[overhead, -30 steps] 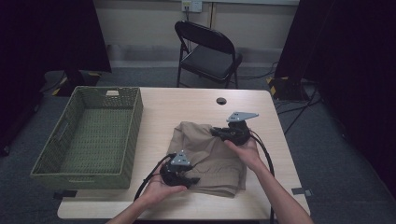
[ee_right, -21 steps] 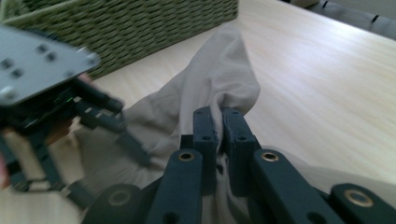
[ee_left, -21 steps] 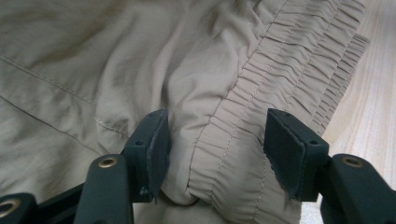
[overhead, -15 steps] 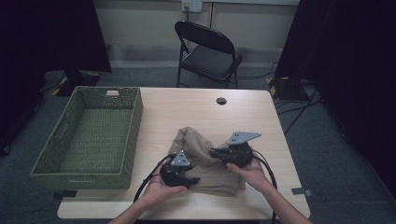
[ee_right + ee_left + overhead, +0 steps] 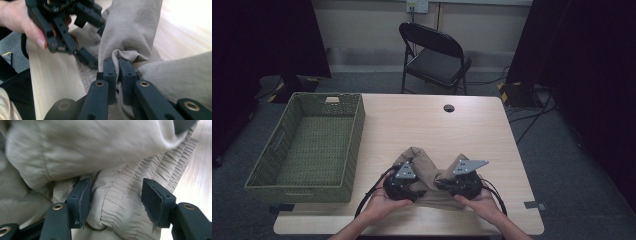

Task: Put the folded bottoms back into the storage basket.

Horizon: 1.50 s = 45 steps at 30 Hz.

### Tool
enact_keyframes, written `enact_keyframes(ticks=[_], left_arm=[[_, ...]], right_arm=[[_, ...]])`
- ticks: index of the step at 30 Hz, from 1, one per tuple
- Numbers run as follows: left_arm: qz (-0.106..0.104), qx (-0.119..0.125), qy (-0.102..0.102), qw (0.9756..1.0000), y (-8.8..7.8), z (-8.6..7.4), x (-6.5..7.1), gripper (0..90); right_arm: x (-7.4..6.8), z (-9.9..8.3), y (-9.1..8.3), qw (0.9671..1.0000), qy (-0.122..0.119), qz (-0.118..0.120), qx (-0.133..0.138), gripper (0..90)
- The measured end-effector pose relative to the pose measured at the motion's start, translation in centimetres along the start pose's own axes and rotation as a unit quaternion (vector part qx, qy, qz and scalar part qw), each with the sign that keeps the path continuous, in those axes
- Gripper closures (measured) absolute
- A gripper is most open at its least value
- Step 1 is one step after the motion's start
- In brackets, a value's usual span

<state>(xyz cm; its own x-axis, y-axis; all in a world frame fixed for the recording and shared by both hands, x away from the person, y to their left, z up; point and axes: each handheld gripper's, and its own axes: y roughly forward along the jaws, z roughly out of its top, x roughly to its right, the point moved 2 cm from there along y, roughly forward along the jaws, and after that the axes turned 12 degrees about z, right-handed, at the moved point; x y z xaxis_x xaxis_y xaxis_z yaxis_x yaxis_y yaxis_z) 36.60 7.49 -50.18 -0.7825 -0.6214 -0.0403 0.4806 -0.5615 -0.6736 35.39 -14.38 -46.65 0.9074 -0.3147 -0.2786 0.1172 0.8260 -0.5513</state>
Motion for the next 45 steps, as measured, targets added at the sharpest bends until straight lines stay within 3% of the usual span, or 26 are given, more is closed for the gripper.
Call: enact_keyframes(ticks=[5,8,13,23,26,29,31,38,45], left_arm=[[0.002,0.000,-0.001,1.0000,0.0,0.0,0.0,40.8],[0.002,0.000,-0.003,1.0000,0.0,0.0,0.0,40.8],[-0.001,0.001,-0.011,0.9999,0.1,0.0,-0.1,40.7],[0.011,0.001,-0.034,0.9993,-0.2,0.1,-0.1,44.4],[0.006,0.000,-0.044,0.9990,-0.5,0.2,-0.5,44.4],[0.005,-0.001,-0.040,0.9992,-1.1,0.5,-0.6,45.3],[0.005,0.007,-0.036,0.9993,-1.9,0.8,-0.8,47.3],[-0.006,0.050,-0.055,0.9972,-4.2,1.8,-2.0,51.5],[-0.009,0.098,-0.079,0.9920,-6.1,3.9,-3.4,49.0]], right_arm=[[-0.4,-1.0,0.6,0.9999,0.007,-0.001,-0.012,85.2],[-0.4,-1.7,1.2,0.9994,0.008,-0.002,-0.033,85.1],[-0.3,-2.1,1.7,0.9988,-0.010,-0.011,-0.048,85.6],[1.6,-1.8,1.8,0.9987,-0.024,-0.012,-0.043,85.9],[2.1,-1.7,1.8,0.9989,-0.023,-0.010,-0.039,85.8],[2.1,-1.7,1.9,0.9989,-0.026,-0.013,-0.038,85.7],[2.0,-1.7,1.9,0.9989,-0.023,-0.015,-0.038,85.6],[1.5,-1.7,2.0,0.9989,-0.010,-0.027,-0.036,85.4],[1.5,-1.7,2.0,0.9991,-0.003,-0.025,-0.035,85.3]])
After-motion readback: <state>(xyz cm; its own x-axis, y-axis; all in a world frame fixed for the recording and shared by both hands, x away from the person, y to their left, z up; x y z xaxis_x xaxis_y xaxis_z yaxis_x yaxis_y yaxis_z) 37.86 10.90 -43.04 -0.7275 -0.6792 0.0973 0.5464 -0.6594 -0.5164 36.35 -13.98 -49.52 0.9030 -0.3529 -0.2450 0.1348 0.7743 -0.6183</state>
